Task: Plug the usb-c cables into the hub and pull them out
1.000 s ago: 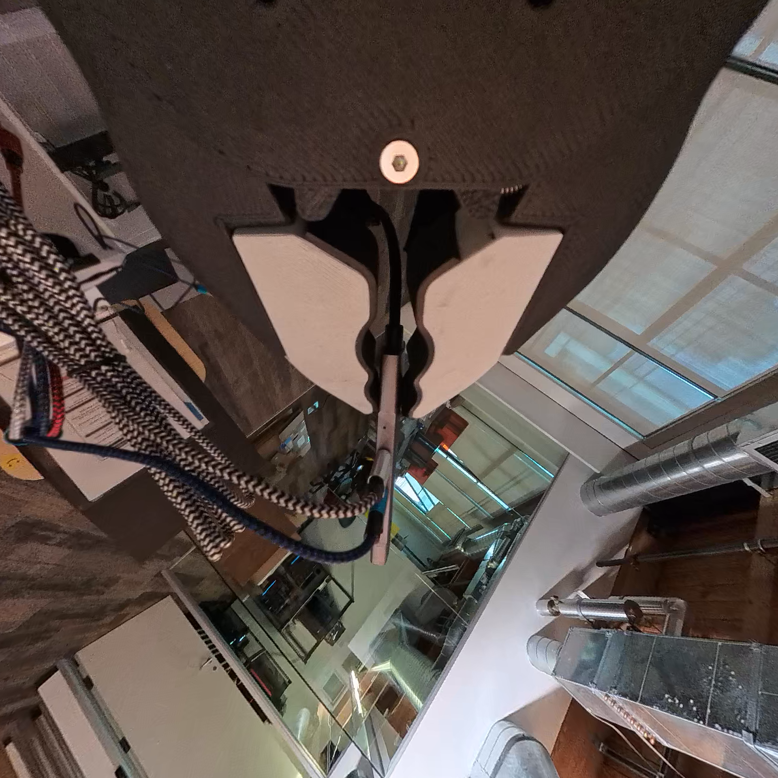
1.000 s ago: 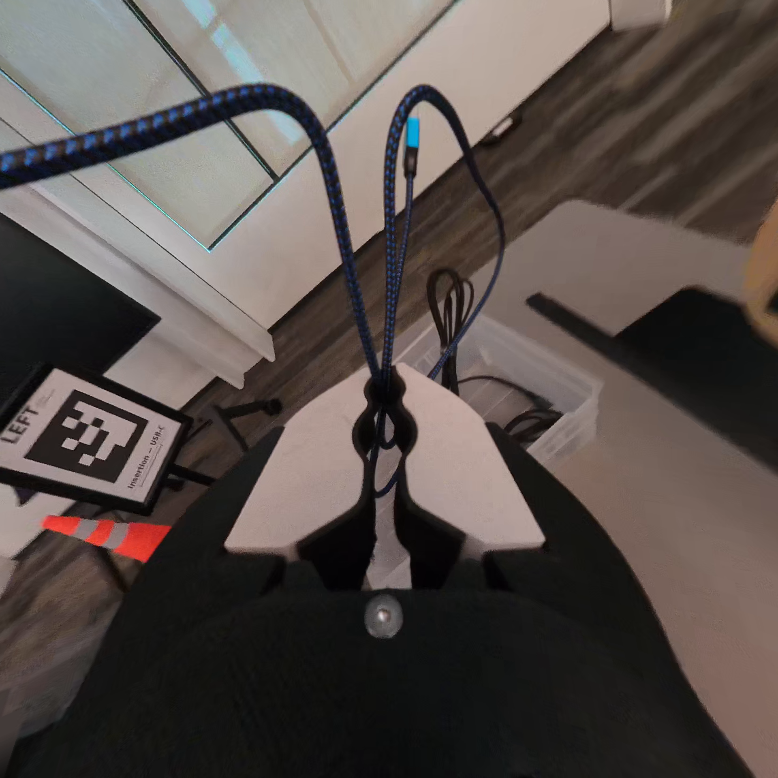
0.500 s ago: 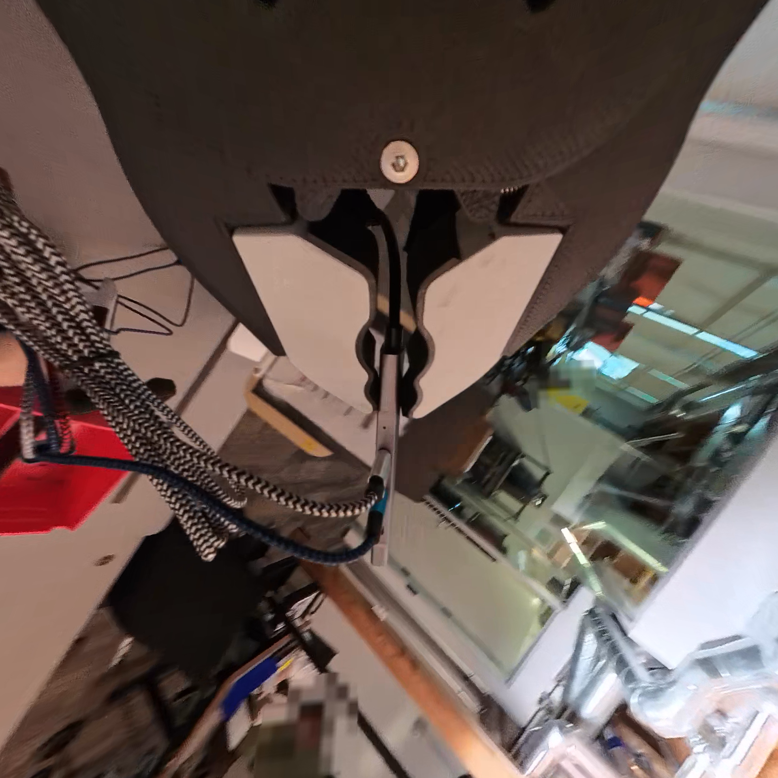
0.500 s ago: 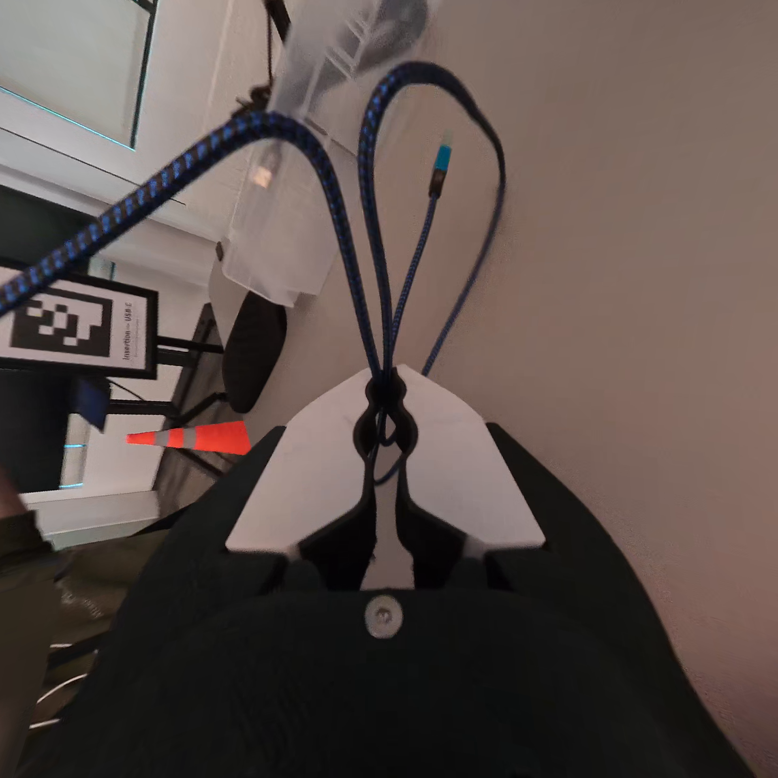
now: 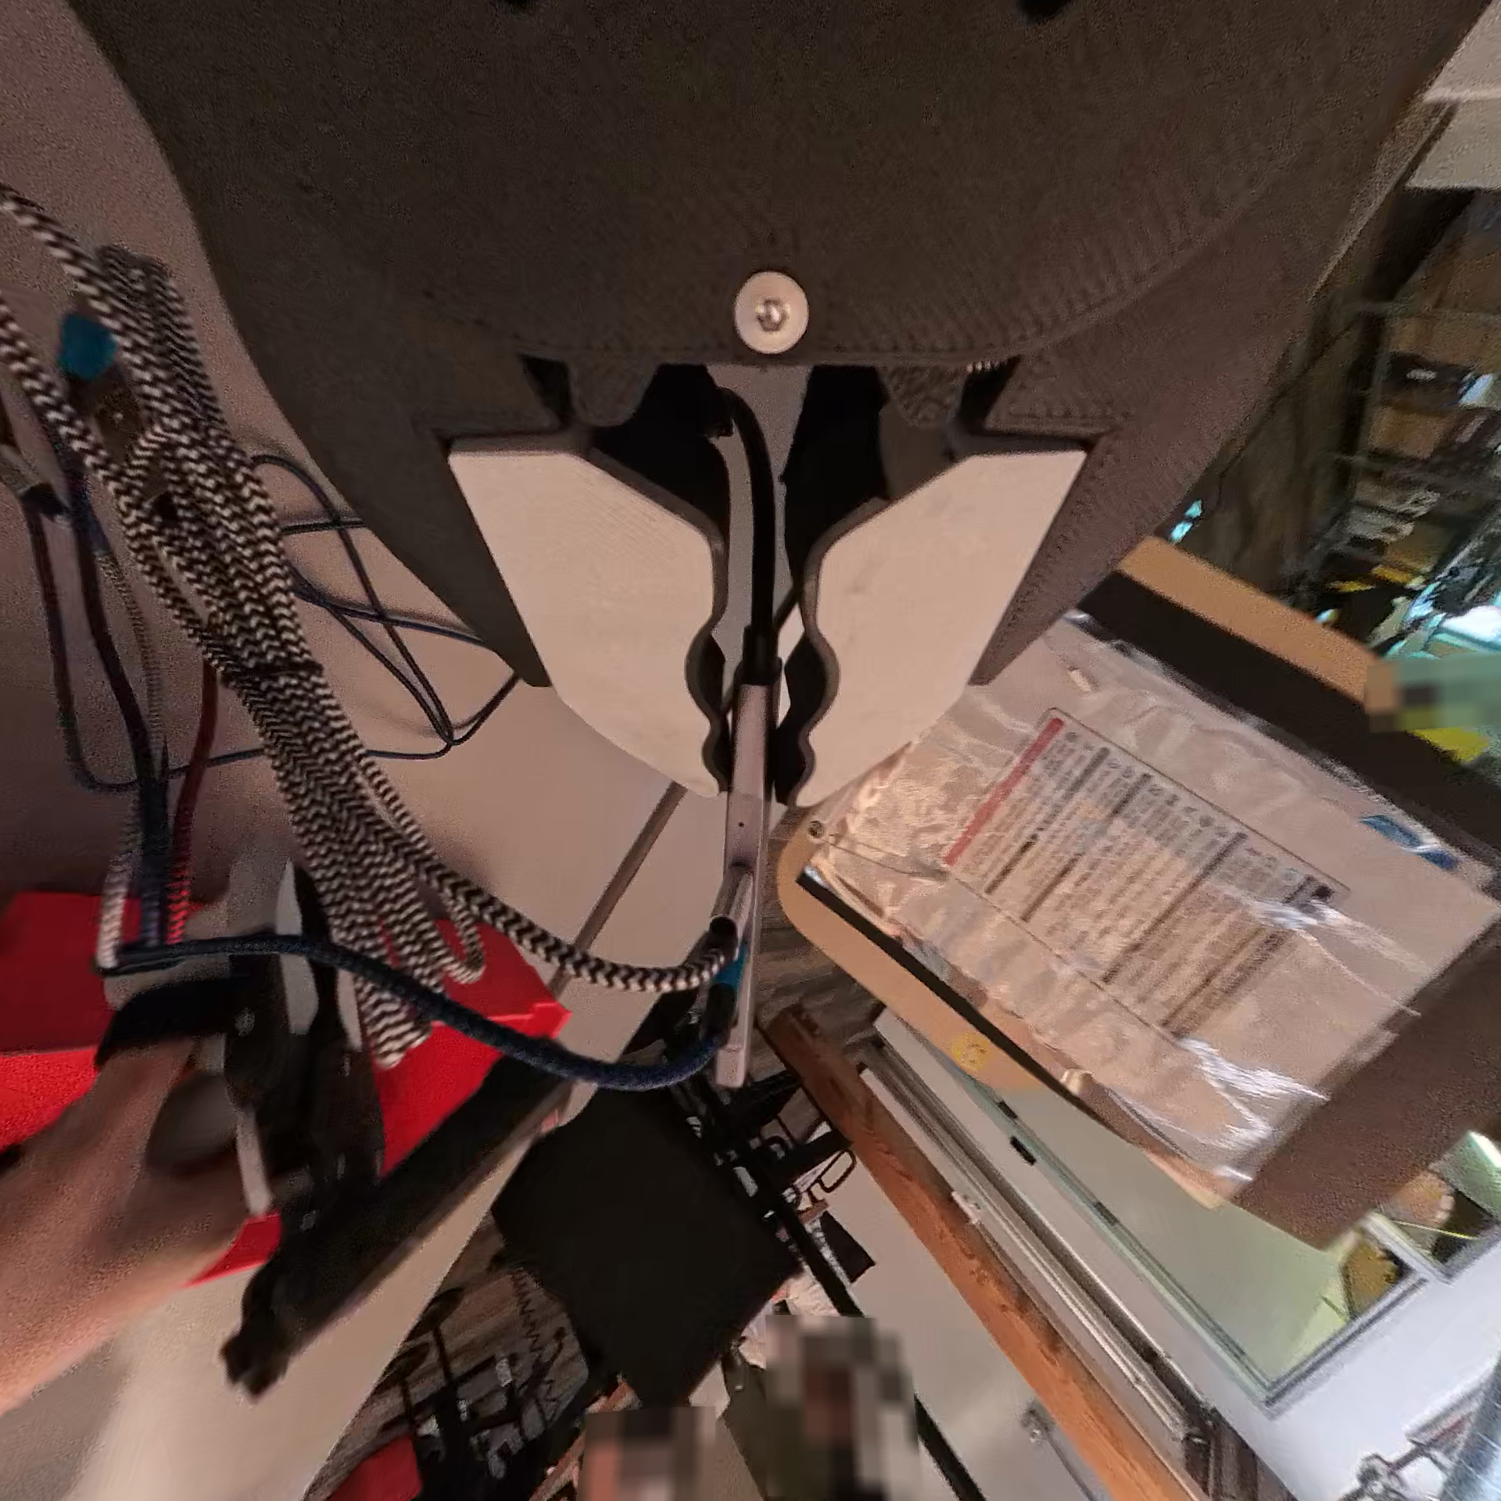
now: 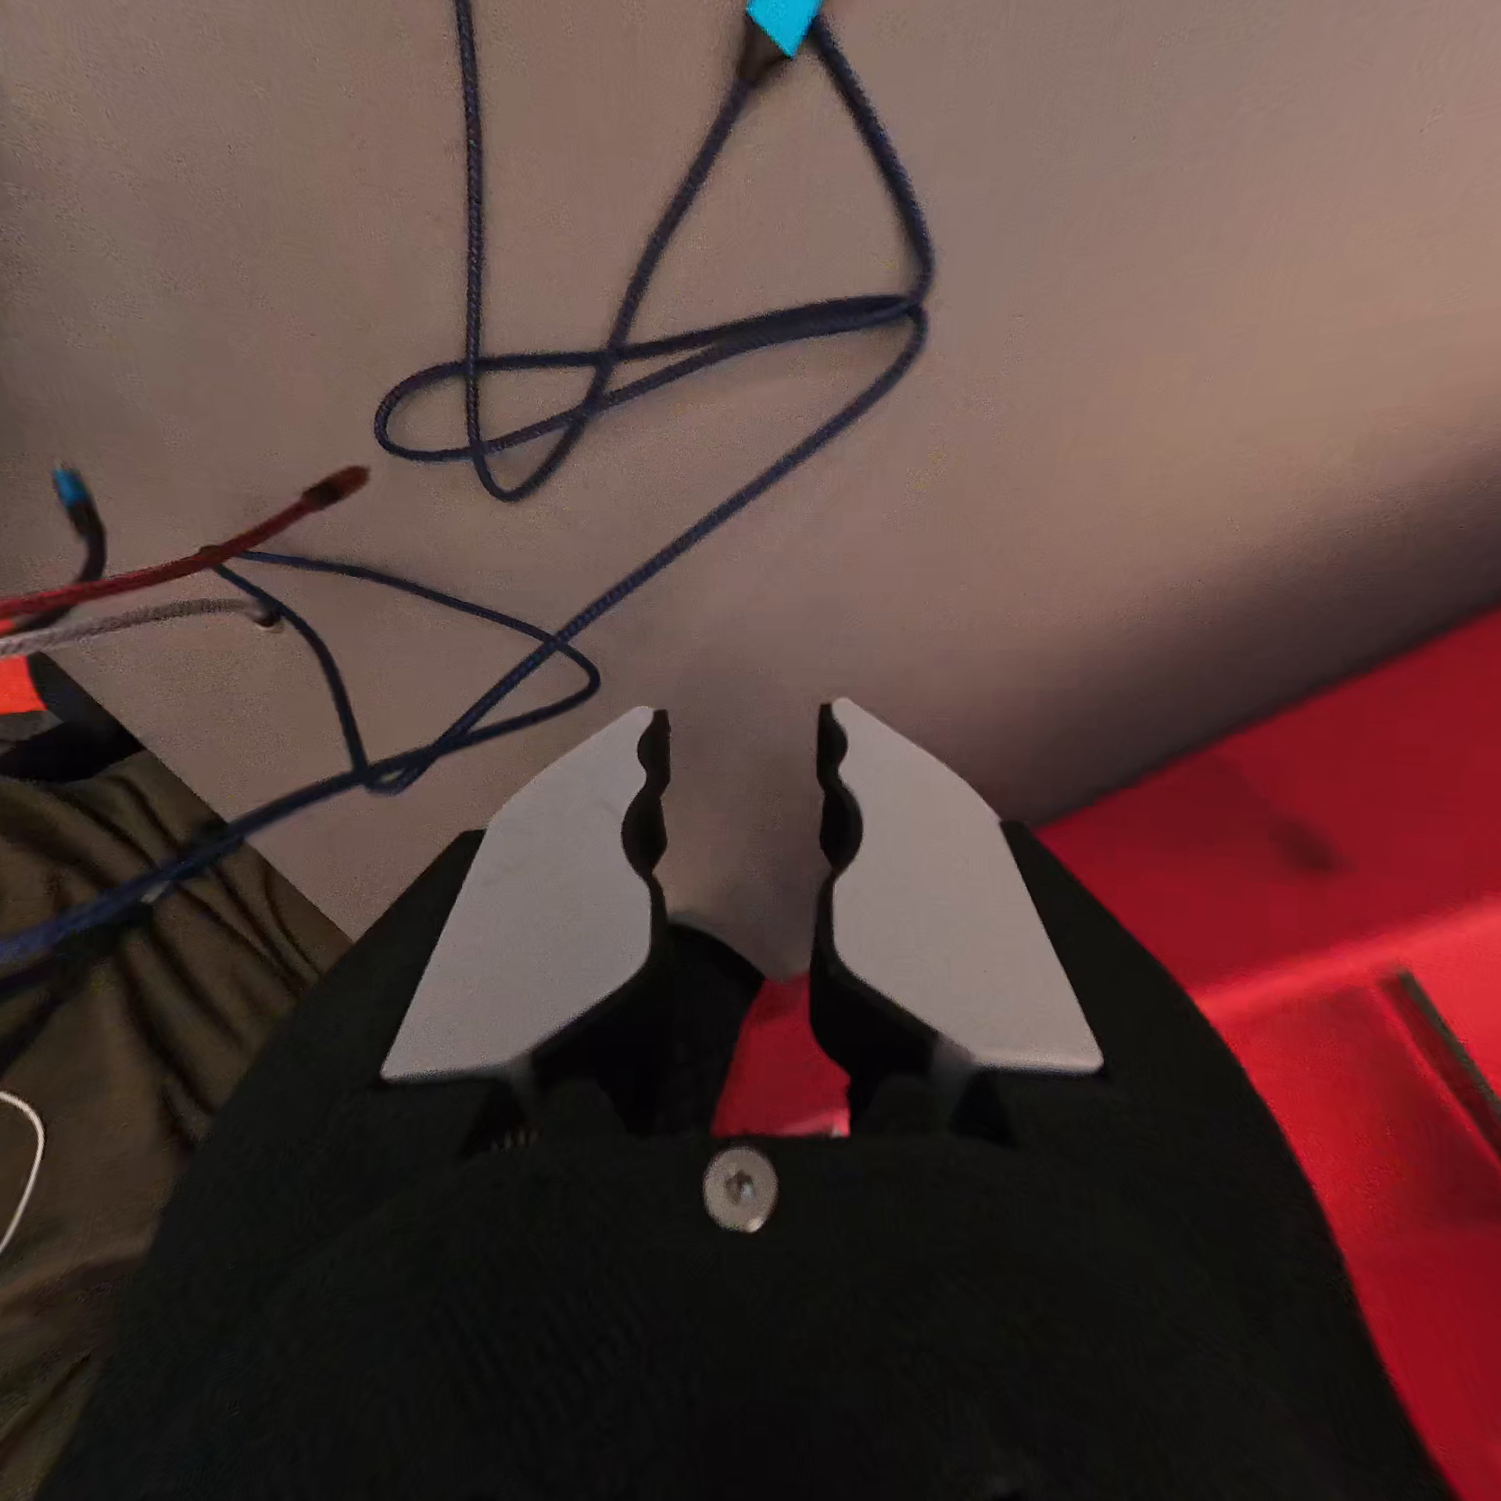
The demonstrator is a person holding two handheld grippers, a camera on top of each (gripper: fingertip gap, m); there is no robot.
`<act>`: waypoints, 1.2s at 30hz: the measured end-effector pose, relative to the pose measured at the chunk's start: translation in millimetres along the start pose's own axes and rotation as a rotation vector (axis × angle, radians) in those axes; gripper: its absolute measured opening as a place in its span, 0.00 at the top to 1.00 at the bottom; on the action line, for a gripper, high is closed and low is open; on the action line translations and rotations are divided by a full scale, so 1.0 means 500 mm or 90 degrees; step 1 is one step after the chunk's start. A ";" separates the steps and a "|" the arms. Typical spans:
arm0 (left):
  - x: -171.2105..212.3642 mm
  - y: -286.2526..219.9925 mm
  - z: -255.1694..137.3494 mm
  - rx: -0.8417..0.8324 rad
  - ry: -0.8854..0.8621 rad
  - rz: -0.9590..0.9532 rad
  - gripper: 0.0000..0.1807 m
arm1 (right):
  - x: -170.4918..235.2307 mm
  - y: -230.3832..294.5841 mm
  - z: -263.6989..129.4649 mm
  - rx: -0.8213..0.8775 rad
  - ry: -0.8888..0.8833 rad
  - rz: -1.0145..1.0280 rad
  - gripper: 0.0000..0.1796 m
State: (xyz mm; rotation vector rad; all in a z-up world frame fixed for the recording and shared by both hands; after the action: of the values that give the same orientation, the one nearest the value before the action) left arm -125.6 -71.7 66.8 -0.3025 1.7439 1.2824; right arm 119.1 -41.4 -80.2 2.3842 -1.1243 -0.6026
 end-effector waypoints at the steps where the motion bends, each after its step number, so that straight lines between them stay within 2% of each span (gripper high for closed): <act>1: 0.010 -0.004 0.012 0.018 -0.001 -0.001 0.94 | 0.009 -0.002 -0.021 0.002 -0.018 0.004 0.81; 2: 0.020 -0.004 0.020 0.030 0.000 0.008 0.95 | 0.015 0.002 -0.046 -0.013 -0.048 0.005 0.82; 4: 0.043 -0.001 0.027 0.019 -0.010 0.034 0.94 | 0.040 -0.003 -0.108 0.036 -0.108 0.000 0.82; 8: 0.091 -0.002 0.038 0.048 0.001 -0.024 0.94 | 0.109 -0.002 -0.247 0.100 -0.312 -0.053 0.79; 10: 0.107 -0.008 0.042 0.042 0.003 -0.014 0.95 | 0.168 -0.048 -0.324 0.213 -0.438 0.024 0.74; 11: 0.113 -0.013 0.045 0.038 0.010 -0.001 0.95 | 0.208 -0.080 -0.349 0.275 -0.462 0.088 0.69; 15: 0.130 -0.049 0.058 0.044 0.026 0.046 0.95 | 0.345 -0.194 -0.338 0.352 -0.380 0.242 0.64; 18: 0.135 -0.070 0.063 0.054 0.031 0.075 0.95 | 0.389 -0.242 -0.305 0.311 -0.336 0.307 0.74; 20: 0.136 -0.075 0.063 0.059 0.031 0.075 0.95 | 0.393 -0.256 -0.289 0.284 -0.316 0.306 0.92; 22: 0.138 -0.074 0.063 0.059 0.032 0.077 0.95 | 0.387 -0.265 -0.285 0.256 -0.330 0.306 0.96; 27: 0.143 -0.063 0.058 0.042 0.038 0.093 0.95 | 0.393 -0.277 -0.293 0.255 -0.351 0.323 0.97; 29: 0.141 -0.059 0.054 0.031 0.032 0.105 0.95 | 0.393 -0.264 -0.302 0.277 -0.344 0.327 0.91; 32: 0.132 -0.051 0.046 -0.005 0.018 0.145 0.95 | 0.373 -0.214 -0.345 0.344 -0.379 0.316 0.87; 34: 0.122 -0.048 0.039 -0.040 0.012 0.186 0.95 | 0.337 -0.156 -0.381 0.408 -0.418 0.255 0.85; 36: 0.108 -0.049 0.033 -0.068 0.003 0.218 0.95 | 0.276 -0.079 -0.415 0.473 -0.483 0.127 0.84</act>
State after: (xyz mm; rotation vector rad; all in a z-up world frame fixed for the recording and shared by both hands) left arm -130.6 -51.8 8.8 -0.0669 1.7855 1.6226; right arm 336.9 -87.2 38.9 2.6170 -2.1926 -1.2486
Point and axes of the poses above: each gripper's, where its closed fingertips meet, z out along the fingers, x out of its underside, y = z × x across the jaws, the point moved 7 cm from there along -z, back along the fingers, and after that the axes turned 15 degrees about -x, right-handed, at the moved point
